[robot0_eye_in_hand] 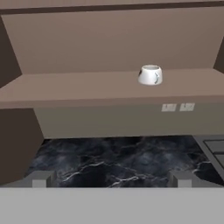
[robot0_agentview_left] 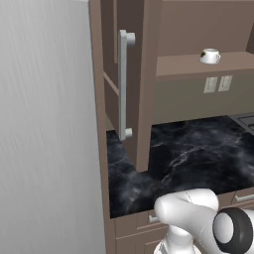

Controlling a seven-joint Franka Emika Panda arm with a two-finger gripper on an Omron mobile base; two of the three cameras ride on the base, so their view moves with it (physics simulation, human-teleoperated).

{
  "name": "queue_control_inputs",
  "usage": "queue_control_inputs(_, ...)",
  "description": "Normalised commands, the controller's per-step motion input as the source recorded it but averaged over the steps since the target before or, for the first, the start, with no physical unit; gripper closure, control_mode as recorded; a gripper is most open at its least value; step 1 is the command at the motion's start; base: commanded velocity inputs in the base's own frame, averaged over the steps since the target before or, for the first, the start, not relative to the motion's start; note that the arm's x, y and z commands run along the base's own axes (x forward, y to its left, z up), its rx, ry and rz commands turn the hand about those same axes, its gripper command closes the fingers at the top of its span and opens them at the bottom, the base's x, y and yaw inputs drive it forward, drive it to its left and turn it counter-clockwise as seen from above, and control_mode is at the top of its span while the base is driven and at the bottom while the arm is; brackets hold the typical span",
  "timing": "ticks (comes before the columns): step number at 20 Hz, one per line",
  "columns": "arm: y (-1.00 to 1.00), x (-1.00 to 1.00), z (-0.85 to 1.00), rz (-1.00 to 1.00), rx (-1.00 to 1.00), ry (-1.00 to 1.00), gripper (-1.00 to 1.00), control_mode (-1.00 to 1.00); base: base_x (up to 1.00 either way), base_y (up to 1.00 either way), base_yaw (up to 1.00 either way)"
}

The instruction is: Open the cabinet directly in front. Then move the beer and the mug to the dining counter with the candle on it.

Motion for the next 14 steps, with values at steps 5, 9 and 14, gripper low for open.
queue_control_inputs(5, 0.00, 0.04, 0.00, 0.00, 0.00, -0.01, -1.00, -1.00, 0.00, 0.00, 0.00)
queue_control_inputs(9, 0.00, 0.11, 0.00, 0.00, 0.00, 0.00, -1.00, -1.00, 0.00, 0.00, 0.00)
queue_control_inputs(14, 0.00, 0.18, 0.00, 0.00, 0.00, 0.00, -1.00, -1.00, 0.00, 0.00, 0.00)
